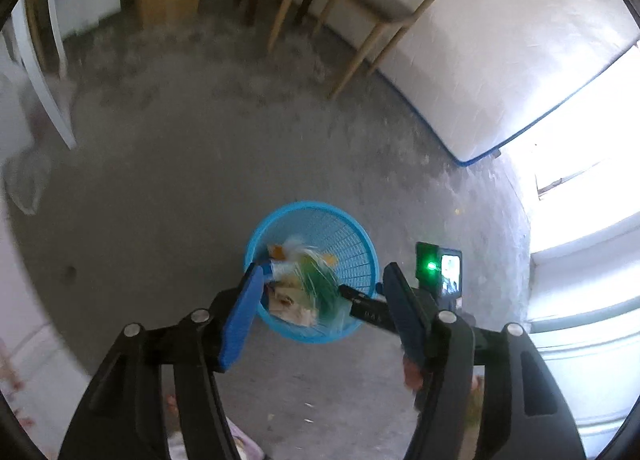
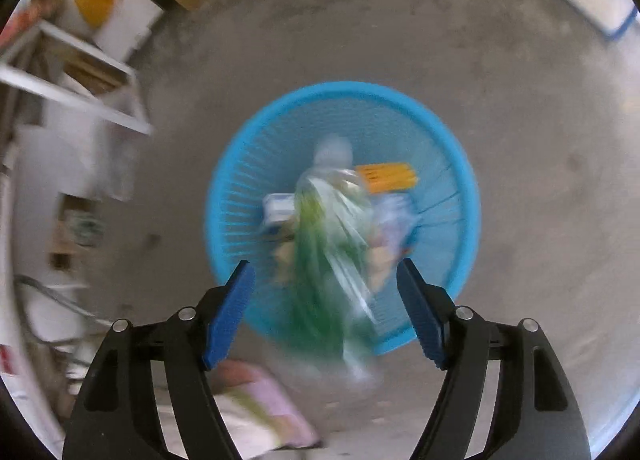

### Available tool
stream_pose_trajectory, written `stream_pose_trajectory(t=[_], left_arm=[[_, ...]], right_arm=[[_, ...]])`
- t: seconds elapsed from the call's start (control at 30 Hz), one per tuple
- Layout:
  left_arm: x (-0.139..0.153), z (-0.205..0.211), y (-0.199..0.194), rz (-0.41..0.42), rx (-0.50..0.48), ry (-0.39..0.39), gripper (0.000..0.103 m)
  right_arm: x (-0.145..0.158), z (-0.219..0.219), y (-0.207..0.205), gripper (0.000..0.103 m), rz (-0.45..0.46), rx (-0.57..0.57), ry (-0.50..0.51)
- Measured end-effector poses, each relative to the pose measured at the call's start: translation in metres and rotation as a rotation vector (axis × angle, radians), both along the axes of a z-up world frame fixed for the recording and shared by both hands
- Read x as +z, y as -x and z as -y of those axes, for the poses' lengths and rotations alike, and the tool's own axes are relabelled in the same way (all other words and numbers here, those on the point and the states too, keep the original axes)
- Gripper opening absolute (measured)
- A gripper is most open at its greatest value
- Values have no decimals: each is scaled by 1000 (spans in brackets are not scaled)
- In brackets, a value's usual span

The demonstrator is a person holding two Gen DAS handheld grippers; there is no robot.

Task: Collect trash
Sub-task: 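Open both grippers to drop the paper and bottle into the basket, then move both grippers back toward the red can on the table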

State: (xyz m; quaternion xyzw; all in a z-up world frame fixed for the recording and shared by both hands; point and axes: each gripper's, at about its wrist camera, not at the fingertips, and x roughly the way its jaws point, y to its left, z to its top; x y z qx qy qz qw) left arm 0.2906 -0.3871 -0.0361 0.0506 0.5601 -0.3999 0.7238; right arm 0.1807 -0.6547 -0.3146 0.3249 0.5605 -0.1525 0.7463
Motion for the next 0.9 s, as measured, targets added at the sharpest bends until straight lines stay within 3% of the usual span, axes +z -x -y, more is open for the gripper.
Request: stream_pose_trajectory(t=[0.27,0.53,0.73,0.9], left_arm=[[59,-84,48,200,-18,85,66],[78,-179,97,265,25,168,68],[80,-248,145,382,22,171,68],[68,-302,174,454,57,127,69]], right_arm=[[53,-11,72,70,151,-86,23],[91,-32,136,71,260,-109,4],[137,-76,147,74,358,-22,-5],[176,-118,135,74,460,108,-61]])
